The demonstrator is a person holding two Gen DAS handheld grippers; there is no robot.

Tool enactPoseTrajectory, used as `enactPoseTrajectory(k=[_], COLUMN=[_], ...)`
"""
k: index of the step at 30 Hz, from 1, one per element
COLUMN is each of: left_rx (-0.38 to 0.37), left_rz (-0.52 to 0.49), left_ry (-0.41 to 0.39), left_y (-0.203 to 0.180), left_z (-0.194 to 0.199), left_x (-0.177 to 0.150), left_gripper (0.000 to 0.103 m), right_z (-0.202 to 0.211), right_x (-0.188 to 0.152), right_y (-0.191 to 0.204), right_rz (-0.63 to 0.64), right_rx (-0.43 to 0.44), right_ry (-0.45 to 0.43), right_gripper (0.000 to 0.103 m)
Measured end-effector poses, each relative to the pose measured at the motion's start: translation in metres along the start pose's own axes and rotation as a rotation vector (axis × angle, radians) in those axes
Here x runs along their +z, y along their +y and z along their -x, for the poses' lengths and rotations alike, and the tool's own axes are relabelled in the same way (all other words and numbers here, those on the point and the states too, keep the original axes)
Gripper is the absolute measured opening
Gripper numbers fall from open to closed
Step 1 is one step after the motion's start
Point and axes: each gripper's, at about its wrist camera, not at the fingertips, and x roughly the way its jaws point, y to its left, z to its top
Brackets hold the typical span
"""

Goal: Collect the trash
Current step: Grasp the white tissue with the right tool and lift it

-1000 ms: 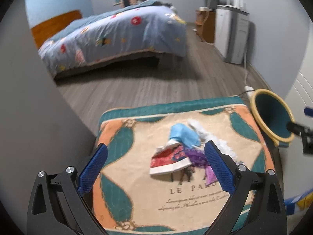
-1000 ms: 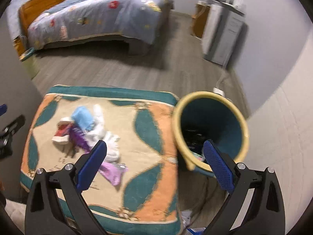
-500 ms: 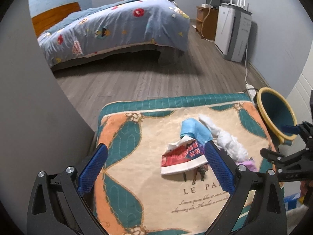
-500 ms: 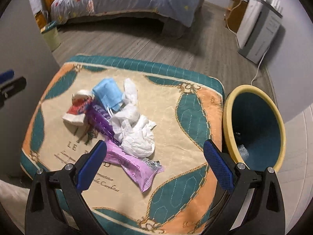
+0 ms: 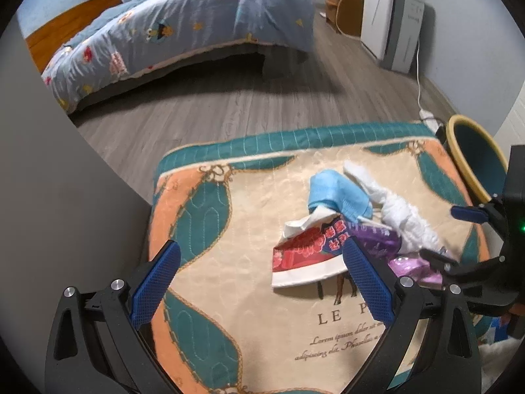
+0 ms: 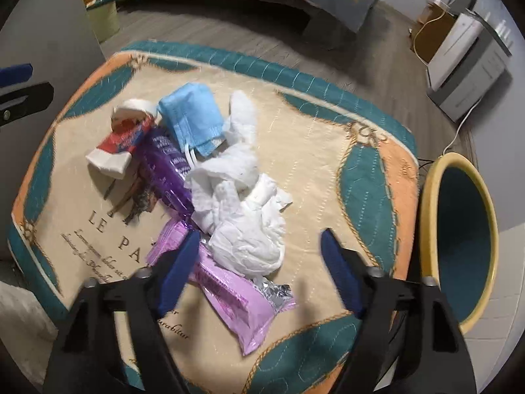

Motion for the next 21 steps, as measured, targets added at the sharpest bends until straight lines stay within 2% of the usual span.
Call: enactPoseTrajectory(k=[2, 4, 5, 12, 14, 16, 19, 21], left_rx=[0.003, 0.008, 0.01, -0.041, -0.034, -0.037, -0.086, -0.113], left_rz=[-0.031, -0.074, -0.089, -0.106, -0.12, -0.12, -0.103, -0.127], left_ry=[0.02, 0.035, 0.04, 0.056, 0.054, 0.05, 0.044, 0.029], left_y=[-0.006, -0.013, -0.016, -0.031, -0.036, -0.039, -0.044, -0.056], left_z=[-0.007, -0.013, -0.015, -0.017, -0.016, -0.015, -0.013, -0.011], left_x=[-0.002, -0.005, -0.006, -0.009, -0.009, -0.009, -0.008, -0.011], left_gripper=[0.098, 0.098, 0.098, 0.098, 0.098, 0.098, 0.098, 0.098], right_z=[-0.009, -0.01, -0.008, 0.026, 0.03, 0.031, 0.032, 0.039], right_x=[0.001, 0.003, 0.004, 0.017, 0.017, 0.016, 0.016, 0.017], right_y=[0.0, -0.005, -0.009, -0.042, -0.044, -0.039, -0.042, -0.053], right_rz=[-0.005, -0.024, -0.036, -0.142, -0.159, -0.134, -0.147, -0.159], right_rx=[0.01, 0.048, 0.061, 0.112, 0.144, 0.11, 0.101, 0.068], right_ry=[0.035, 0.05, 0.045, -0.058, -0.076, -0.081, -0.069, -0.086], right_gripper=[0.033, 0.017, 0.013, 0.008, 0.008, 0.008, 0.008, 0.008])
